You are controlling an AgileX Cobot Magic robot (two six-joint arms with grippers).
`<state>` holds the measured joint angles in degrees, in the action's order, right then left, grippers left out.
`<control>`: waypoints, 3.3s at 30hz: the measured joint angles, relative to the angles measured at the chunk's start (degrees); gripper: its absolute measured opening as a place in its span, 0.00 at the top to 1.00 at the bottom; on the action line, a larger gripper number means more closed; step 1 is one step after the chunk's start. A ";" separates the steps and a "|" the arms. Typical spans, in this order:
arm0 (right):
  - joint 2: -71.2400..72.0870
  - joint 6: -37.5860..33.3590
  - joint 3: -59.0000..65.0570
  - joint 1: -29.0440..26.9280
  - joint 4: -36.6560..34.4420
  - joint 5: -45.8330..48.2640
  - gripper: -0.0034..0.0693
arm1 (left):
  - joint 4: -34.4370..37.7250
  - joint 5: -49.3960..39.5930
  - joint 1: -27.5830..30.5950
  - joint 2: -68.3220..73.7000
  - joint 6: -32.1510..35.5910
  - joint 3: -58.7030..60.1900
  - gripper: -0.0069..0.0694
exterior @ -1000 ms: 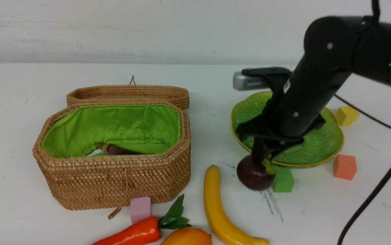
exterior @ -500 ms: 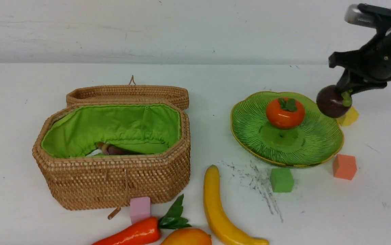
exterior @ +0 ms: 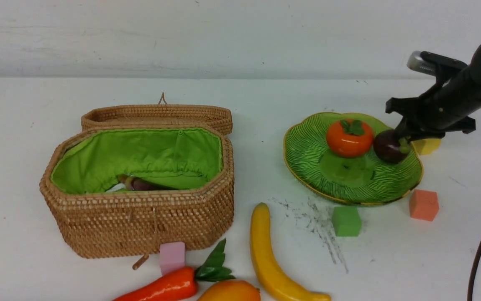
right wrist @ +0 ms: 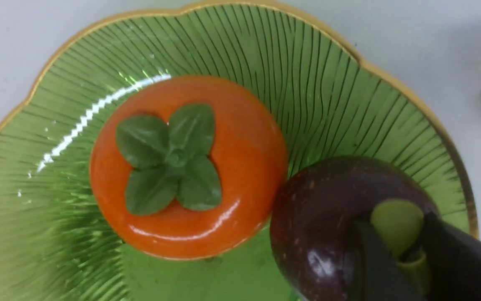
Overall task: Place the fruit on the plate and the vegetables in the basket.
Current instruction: Use the right arm to grab a mangosteen and put it into the right plate, then use the right arm to grab a banana and put it into the right plate
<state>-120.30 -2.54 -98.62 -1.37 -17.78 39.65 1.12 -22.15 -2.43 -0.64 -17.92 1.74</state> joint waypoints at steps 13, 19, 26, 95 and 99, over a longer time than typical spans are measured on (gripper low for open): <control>2.43 -0.07 0.00 0.00 -0.05 1.92 0.05 | 0.00 0.00 0.00 0.00 0.00 0.00 0.60; 9.73 -2.29 0.00 0.00 -0.05 3.98 0.03 | 0.00 0.00 0.00 0.00 0.00 0.00 0.60; 26.07 -11.51 6.71 0.00 -6.38 4.90 0.19 | 0.00 0.00 0.00 0.00 0.00 0.00 0.60; 15.07 -9.49 13.70 25.37 7.10 -3.22 0.52 | 0.00 0.00 0.00 0.00 0.00 0.00 0.60; 7.19 -13.07 7.21 23.90 7.10 2.61 0.52 | 0.00 0.00 0.00 0.00 0.00 0.00 0.60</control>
<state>-113.11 -15.61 -91.40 22.53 -10.68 42.26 1.12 -22.15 -2.43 -0.64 -17.92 1.74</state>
